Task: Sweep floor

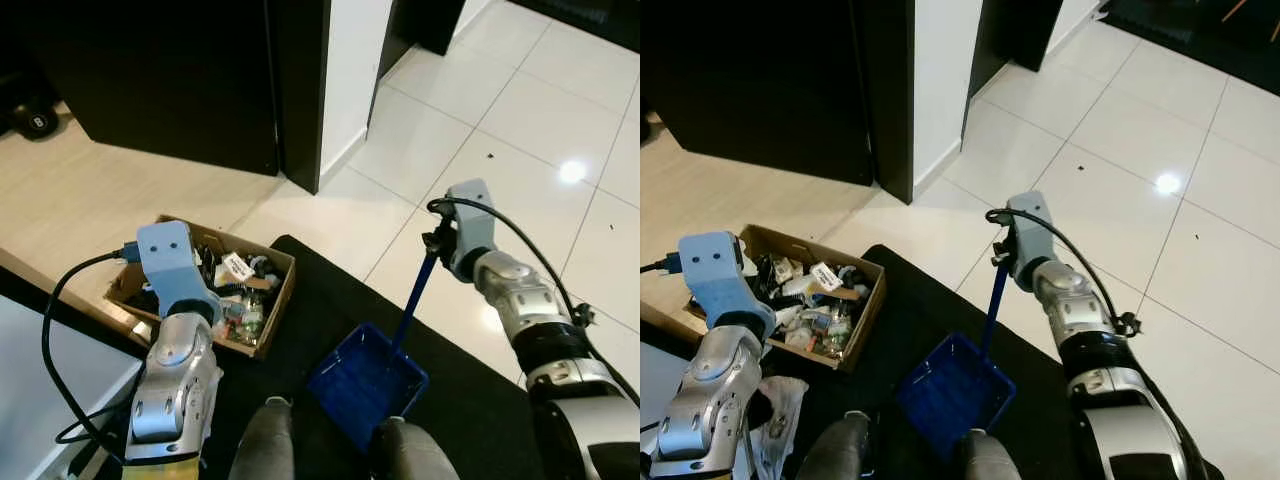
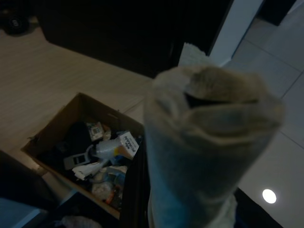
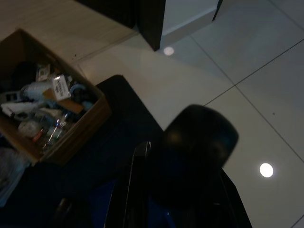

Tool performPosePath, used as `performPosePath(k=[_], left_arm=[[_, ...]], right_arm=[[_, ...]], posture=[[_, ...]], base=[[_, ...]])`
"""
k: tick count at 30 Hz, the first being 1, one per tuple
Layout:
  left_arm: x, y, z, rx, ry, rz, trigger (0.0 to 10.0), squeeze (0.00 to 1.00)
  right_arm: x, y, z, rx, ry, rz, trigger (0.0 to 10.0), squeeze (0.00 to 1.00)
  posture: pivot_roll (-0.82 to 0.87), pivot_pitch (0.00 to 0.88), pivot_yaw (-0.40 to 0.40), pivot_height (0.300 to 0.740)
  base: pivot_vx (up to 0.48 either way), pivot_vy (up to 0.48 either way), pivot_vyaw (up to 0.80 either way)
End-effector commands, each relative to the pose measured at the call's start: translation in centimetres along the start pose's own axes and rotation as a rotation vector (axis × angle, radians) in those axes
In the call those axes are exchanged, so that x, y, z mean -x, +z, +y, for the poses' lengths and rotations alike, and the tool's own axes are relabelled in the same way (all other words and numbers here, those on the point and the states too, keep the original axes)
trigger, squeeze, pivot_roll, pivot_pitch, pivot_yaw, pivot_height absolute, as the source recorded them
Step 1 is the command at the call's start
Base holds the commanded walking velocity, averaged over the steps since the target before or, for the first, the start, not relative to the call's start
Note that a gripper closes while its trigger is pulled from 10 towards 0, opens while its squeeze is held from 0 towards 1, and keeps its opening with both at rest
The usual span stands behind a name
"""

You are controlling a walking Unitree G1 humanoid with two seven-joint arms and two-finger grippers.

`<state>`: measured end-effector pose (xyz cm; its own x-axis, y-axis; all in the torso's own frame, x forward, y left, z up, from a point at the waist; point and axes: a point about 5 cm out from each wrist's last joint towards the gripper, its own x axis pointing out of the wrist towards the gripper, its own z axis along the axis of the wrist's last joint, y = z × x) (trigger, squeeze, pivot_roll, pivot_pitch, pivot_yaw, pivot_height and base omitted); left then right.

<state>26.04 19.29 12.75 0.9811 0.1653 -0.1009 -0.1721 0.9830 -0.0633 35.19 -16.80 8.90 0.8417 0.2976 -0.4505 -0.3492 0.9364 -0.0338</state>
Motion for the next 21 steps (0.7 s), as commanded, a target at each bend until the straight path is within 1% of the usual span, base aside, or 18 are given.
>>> performPosePath(k=[1,3,5,6,7,8,9,11,12,15,17,18,21], left_arm=[[-0.1,-0.1,-0.2,-0.015,0.006,-0.001,10.0,0.0],[-0.2,0.0,-0.2,-0.013,0.007,-0.004,10.0,0.0],[-0.2,0.0,-0.1,-0.012,0.01,-0.006,10.0,0.0],[-0.2,0.0,-0.1,-0.012,0.012,-0.006,10.0,0.0],[-0.1,-0.1,0.0,-0.011,0.014,-0.005,10.0,0.0],[-0.1,-0.1,0.0,-0.011,0.016,-0.005,10.0,0.0],[-0.1,-0.1,0.0,-0.011,0.016,-0.005,10.0,0.0],[-0.1,-0.1,0.0,-0.009,0.018,-0.006,10.0,0.0],[-0.1,-0.1,0.0,-0.009,0.018,-0.006,10.0,0.0],[-0.1,-0.1,0.0,-0.009,0.018,-0.007,10.0,0.0],[-0.2,-0.1,0.0,-0.009,0.018,-0.007,10.0,0.0],[-0.3,0.0,0.0,-0.009,0.015,-0.01,10.0,0.0],[-0.3,0.1,-0.1,-0.01,0.012,-0.011,10.0,0.0]], right_arm=[[0.2,-5.1,1.5,-0.076,0.07,0.237,10.0,0.0],[0.3,-4.8,2.0,-0.071,0.092,0.236,10.0,0.0],[0.3,-4.2,2.4,-0.06,0.097,0.204,10.0,0.0],[0.1,-3.0,2.5,-0.075,0.074,0.132,10.0,0.0],[0.0,-2.1,2.5,-0.089,0.056,0.081,10.0,0.0],[0.0,-0.5,2.6,-0.102,0.03,0.004,10.0,0.0],[0.0,-0.5,2.6,-0.102,0.03,0.004,10.0,0.0],[0.0,1.6,2.7,-0.134,-0.01,-0.093,10.0,0.0],[0.0,2.2,2.8,-0.152,-0.024,-0.121,10.0,0.0],[0.0,2.9,3.1,-0.17,-0.067,-0.164,10.0,0.0],[0.0,2.8,3.3,-0.185,-0.075,-0.163,10.0,0.0],[-0.1,2.5,3.7,-0.2,-0.09,-0.162,10.0,0.0],[0.0,2.3,3.9,-0.201,-0.116,-0.167,10.0,0.0]], posture=[[0.1,0.221,-0.055,0.74],[0.1,0.219,-0.058,0.74],[0.1,0.219,-0.058,0.74],[0.1,0.219,-0.061,0.74],[0.1,0.219,-0.062,0.74],[0.1,0.217,-0.063,0.74],[0.1,0.217,-0.063,0.74],[0.1,0.214,-0.061,0.74],[0.1,0.214,-0.061,0.74],[0.1,0.213,-0.056,0.74],[0.1,0.212,-0.056,0.74],[0.1,0.211,-0.049,0.74],[0.1,0.211,-0.049,0.74]], base=[[0.0,0.0,0.0],[0.0,0.0,0.0],[0.0,0.0,0.0],[0.0,0.0,0.0],[0.0,0.0,0.0],[0.0,0.0,0.0],[0.0,0.0,0.0],[0.0,0.0,0.0],[0.0,0.0,0.0],[0.0,0.0,0.0],[0.0,0.0,0.0],[0.0,0.0,0.0],[0.0,0.0,0.0]])
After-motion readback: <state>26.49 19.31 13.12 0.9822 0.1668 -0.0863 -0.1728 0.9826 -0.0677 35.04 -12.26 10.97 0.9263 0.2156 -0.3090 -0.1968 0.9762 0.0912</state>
